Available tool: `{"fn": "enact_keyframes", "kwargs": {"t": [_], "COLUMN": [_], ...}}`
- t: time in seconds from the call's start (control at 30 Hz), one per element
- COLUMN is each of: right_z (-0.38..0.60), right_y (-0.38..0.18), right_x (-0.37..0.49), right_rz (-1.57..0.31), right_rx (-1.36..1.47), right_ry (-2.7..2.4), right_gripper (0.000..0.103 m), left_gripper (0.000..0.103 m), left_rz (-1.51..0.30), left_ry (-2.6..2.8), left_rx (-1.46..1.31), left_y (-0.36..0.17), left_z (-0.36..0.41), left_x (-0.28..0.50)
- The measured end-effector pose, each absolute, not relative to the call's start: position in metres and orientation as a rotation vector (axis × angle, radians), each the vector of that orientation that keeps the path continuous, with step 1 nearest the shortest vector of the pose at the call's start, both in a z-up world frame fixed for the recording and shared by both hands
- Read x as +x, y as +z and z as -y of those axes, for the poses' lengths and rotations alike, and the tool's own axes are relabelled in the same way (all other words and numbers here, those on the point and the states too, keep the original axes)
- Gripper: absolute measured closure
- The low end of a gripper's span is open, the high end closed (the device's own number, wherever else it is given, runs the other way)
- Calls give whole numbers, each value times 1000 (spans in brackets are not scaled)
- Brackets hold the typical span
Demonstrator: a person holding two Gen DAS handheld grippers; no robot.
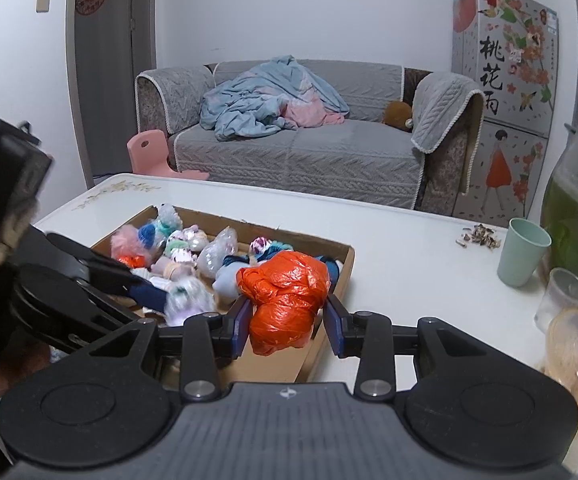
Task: Organize objects
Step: 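Carry both bundles over the tray and lower them in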
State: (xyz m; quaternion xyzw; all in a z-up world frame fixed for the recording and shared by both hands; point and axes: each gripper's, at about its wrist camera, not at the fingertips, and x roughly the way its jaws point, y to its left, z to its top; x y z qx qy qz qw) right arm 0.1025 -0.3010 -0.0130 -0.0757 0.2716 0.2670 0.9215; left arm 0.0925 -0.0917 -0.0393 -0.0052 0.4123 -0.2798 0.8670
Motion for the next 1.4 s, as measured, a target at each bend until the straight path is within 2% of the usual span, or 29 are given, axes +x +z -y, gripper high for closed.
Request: {"fn": "enact_keyframes", "kwargs": {"t": [0.27,0.57,0.77,1.07,1.4], "right_z": [292,274,274,256,237], "right_y": [-22,-38,-45,-58,-63], "right_x": [122,153,169,191,198], "right_rz": [-597,-677,-751,-831,-820], "right_rx": [-174,-237,-245,-323,-541], "right_ry": [591,657,699,825,830], "right_gripper": [68,68,68,68,69], "left_gripper": [34,34,33,33,30], "left_rz": [-915,-774,-746,-752,-770], "left_ry": [-507,-457,-507,-581,-548], "left_rx": [61,387,552,620,618], "left_y": [-65,-66,-76,-78,-83], "left_z": [92,113,114,107,111], "left_x": [130,118,121,129,145]}}
